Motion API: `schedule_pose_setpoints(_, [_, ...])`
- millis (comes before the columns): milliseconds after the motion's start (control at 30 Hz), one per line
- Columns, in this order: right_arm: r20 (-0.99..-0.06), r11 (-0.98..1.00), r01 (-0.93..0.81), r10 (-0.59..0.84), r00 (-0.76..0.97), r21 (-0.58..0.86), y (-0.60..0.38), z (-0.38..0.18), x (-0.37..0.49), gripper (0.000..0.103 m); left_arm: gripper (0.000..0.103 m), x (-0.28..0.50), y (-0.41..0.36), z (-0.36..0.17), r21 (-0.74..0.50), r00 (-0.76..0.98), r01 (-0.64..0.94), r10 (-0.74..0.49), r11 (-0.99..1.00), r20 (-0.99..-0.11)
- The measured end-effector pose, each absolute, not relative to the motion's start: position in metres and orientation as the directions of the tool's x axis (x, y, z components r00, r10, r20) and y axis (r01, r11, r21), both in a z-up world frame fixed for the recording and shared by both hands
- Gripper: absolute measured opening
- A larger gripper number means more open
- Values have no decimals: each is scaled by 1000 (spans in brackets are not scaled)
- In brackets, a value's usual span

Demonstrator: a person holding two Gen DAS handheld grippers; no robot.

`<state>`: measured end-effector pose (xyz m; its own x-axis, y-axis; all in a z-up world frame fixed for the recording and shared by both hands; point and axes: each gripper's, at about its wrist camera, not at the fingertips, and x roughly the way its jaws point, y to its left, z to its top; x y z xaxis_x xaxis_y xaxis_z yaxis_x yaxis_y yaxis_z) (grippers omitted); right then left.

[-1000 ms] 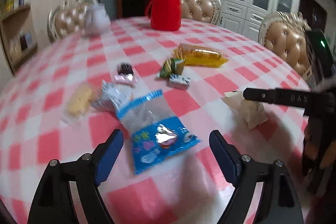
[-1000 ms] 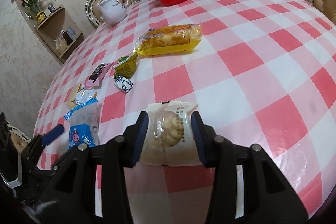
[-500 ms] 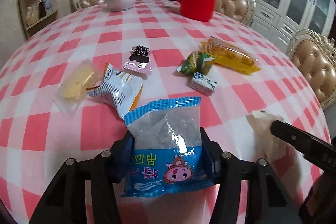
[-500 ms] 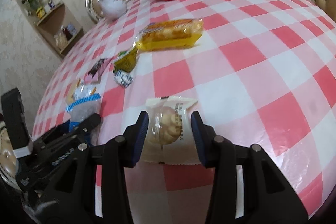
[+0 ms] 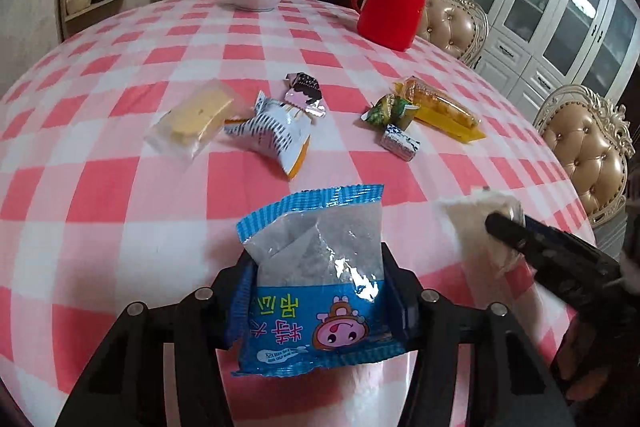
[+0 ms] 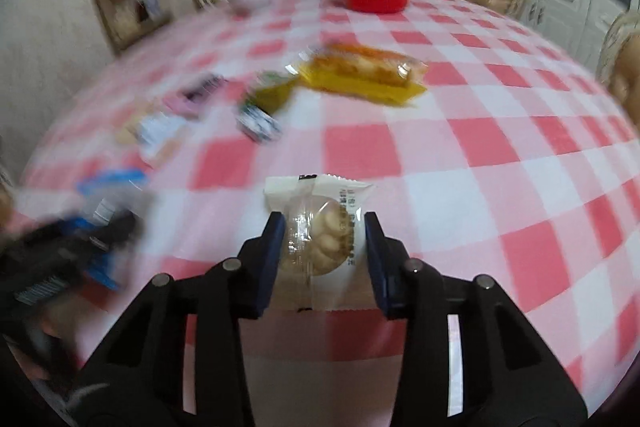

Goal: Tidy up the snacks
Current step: 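Carry both packs to the white box and open both tools to drop them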

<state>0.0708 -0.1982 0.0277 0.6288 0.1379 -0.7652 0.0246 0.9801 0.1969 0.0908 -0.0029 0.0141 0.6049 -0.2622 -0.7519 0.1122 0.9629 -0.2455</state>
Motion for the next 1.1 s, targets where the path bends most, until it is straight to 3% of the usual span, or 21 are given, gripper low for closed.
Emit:
schedule_pose_setpoints(533, [-711, 899, -23, 361, 603, 437, -177, 14, 68, 43, 56, 51, 39, 21, -289, 692, -30, -189, 957, -697])
schedule_pose_setpoints(1100, [-696, 913, -126, 381, 608, 389, -113, 25, 36, 43, 56, 1, 68, 34, -294, 761, -120, -102, 948, -641])
